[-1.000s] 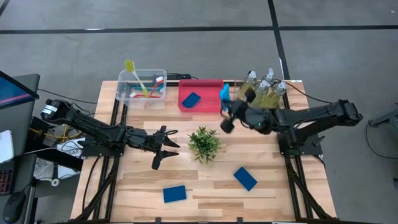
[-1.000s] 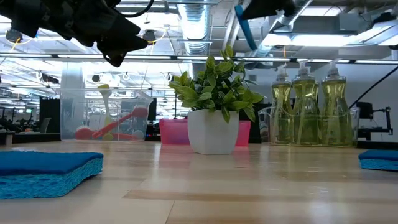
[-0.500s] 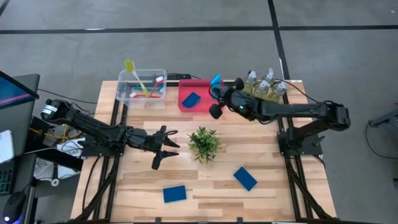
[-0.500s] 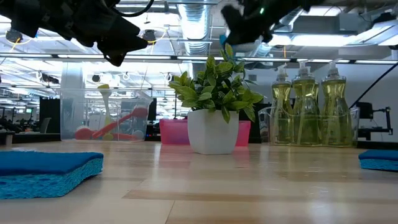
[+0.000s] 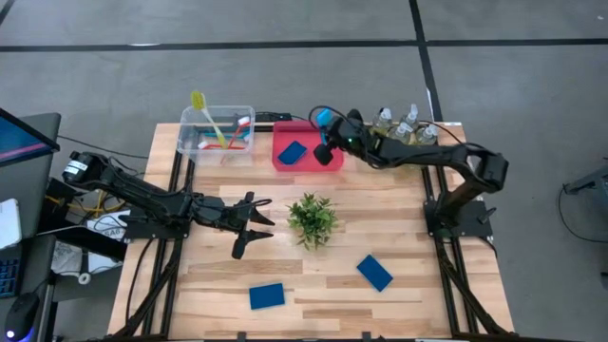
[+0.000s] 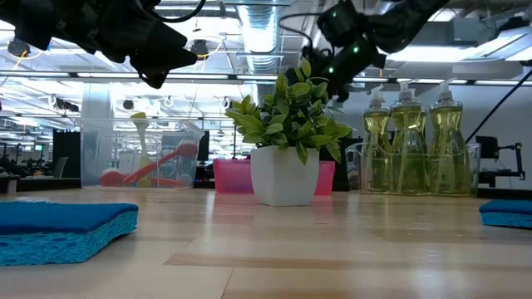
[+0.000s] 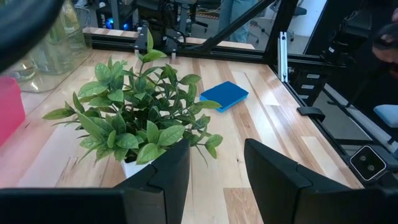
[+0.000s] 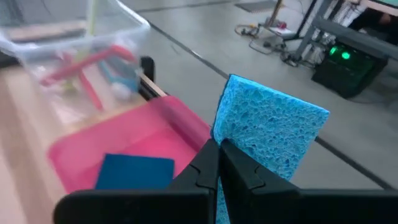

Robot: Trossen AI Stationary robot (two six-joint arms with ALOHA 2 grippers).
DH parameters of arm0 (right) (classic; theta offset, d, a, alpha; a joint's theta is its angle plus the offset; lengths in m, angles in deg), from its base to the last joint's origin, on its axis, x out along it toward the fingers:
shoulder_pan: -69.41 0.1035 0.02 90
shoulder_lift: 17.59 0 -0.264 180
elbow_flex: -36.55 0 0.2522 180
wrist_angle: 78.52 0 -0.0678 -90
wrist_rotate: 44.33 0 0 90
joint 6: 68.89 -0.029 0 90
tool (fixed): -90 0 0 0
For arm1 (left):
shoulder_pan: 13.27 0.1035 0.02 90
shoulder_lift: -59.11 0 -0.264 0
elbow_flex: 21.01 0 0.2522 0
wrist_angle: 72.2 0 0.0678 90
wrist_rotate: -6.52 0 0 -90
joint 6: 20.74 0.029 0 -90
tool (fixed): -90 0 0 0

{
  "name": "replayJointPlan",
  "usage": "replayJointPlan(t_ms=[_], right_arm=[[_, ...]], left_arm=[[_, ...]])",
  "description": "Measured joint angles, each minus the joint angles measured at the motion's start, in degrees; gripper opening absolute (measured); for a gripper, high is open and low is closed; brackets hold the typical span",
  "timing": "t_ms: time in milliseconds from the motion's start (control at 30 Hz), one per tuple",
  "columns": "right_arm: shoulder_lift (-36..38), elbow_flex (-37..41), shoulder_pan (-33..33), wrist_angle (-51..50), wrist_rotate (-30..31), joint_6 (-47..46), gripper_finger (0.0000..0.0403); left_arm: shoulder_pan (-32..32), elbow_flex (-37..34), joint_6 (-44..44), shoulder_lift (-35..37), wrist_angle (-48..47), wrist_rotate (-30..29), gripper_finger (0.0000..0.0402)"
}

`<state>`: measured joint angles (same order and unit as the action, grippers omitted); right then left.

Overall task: Pick & Place Kitchen Sink Supplies
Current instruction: Put the blue sponge into the red bin

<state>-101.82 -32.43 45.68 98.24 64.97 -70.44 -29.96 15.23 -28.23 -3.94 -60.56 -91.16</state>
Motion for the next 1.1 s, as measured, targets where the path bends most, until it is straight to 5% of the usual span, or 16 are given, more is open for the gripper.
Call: replayJointPlan(t_ms=[633, 1100], right_arm=[[-1.13, 0.00, -0.39, 0.29, -0.02, 0.14, 0.0009], [-1.18, 0.00, 0.45, -0.49, 0.02, 0.60, 0.0086]], left_arm=[[0.01, 0.00, -0.04, 0.00, -0.03, 0.00, 0.0154], [0.01, 0.00, -0.05, 0.00, -0.04, 0.02, 0.0154]])
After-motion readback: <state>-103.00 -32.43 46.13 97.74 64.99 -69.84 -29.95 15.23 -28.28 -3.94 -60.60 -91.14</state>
